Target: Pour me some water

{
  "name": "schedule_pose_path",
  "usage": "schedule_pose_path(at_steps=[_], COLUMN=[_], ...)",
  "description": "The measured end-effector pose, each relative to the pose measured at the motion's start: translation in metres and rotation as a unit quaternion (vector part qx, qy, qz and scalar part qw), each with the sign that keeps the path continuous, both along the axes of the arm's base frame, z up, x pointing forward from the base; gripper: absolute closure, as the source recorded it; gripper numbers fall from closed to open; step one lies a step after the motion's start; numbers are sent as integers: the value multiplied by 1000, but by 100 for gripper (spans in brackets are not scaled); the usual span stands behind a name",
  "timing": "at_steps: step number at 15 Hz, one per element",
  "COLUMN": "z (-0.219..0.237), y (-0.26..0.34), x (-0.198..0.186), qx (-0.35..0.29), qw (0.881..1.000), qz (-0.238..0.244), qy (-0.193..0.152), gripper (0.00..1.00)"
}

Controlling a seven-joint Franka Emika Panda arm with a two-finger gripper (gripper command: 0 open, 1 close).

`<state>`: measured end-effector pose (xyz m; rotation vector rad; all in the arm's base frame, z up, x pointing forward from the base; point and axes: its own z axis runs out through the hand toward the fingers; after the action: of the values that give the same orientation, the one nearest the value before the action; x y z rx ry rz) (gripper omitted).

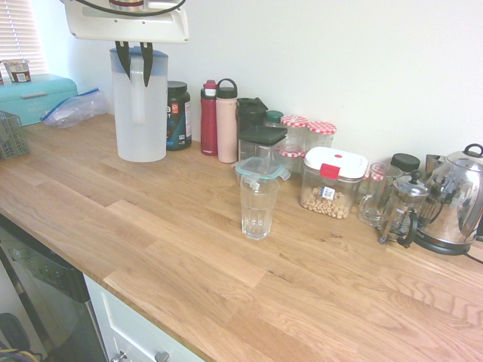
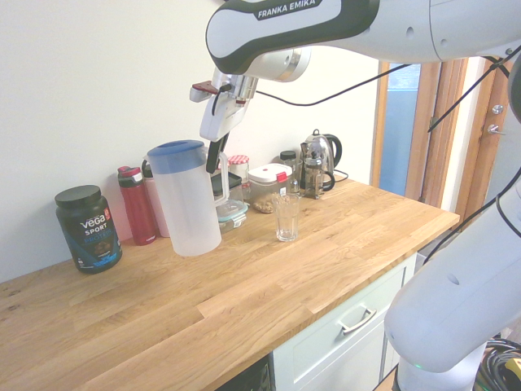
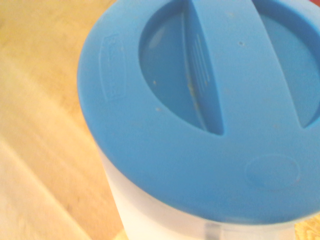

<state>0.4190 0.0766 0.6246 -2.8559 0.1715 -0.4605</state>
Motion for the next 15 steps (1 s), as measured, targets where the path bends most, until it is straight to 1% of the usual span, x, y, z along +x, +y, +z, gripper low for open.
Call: schedule_pose_path(at_steps=[2, 7, 11, 15], z=[1, 2, 0, -1], y=[-4, -21, -24, -24], x=[-3, -10, -14, -15], qx=[6, -6, -13, -14], qw=[1000, 998, 998, 998], qz=[-27, -65, -66, -65], qy=[-3, -4, 10, 13], gripper=[100, 100, 100, 100])
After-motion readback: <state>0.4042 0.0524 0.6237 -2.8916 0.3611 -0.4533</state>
